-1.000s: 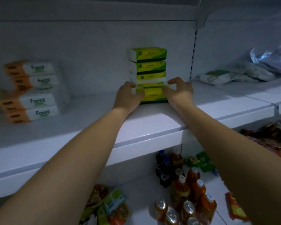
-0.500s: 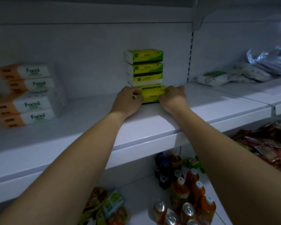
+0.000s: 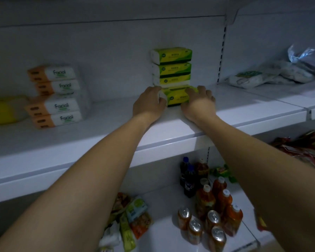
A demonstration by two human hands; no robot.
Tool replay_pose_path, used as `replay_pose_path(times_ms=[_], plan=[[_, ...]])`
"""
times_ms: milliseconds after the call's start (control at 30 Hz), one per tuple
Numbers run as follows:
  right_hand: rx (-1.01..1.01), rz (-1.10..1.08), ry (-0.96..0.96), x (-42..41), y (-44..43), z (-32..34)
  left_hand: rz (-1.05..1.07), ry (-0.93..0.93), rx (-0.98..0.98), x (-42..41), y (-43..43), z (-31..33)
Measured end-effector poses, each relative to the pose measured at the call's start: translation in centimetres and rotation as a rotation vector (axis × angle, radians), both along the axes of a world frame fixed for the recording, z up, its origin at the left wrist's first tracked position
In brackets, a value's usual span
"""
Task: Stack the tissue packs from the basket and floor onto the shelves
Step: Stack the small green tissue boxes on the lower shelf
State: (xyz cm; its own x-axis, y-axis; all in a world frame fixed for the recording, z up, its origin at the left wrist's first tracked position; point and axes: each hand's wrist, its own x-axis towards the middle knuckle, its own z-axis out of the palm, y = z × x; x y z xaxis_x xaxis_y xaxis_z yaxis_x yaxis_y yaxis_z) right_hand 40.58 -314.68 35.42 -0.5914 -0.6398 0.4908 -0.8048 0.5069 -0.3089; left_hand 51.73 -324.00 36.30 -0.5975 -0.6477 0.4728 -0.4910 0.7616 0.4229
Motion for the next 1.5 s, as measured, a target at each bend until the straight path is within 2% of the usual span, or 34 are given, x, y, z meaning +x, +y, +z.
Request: replay_pose_path(times_ms=[100,300,467,733,867,1033,1200,1333,1500], plan=[[-0.014,0.093,-0.011,2.6,2.2,0.8,0.030,-0.123,0.016,2.6,1.4,0.8],[0.025,0.369,0.031,12.7,7.3,-0.3,0.094,-0.101,-0.004,12.9,7.3,0.2],[0.135,0.565,0.061,22.8,10.8,-3.7,0.104,-0.092,-0.103,25.2,11.8,-4.2],[0.294,0.792,0.043,39.5,13.9,-11.3,0.368,-0.167,0.062,45.9,17.8,-13.3],[0.387,0.878,0.007,47.3,15.2,-16.4,0.484,-0.196,0.220,54.7,21.0,-18.2],[0.622,1.011,-0.078,54.8,15.9,-24.1,0.600,-0.242,0.421,62.5,23.0,-25.0],[0.846,1.041,-0.233,58.4,15.3,-31.2,0.656,-0.259,0.696,66.9,23.2,-31.9],[0.993,1.032,-0.375,60.6,14.4,-36.9,0.653,-0.191,0.948,69.5,22.9,-38.2],[1.150,0.976,-0.556,63.2,13.2,-44.1,0.704,-0.279,1.109,70.7,21.7,-44.8]])
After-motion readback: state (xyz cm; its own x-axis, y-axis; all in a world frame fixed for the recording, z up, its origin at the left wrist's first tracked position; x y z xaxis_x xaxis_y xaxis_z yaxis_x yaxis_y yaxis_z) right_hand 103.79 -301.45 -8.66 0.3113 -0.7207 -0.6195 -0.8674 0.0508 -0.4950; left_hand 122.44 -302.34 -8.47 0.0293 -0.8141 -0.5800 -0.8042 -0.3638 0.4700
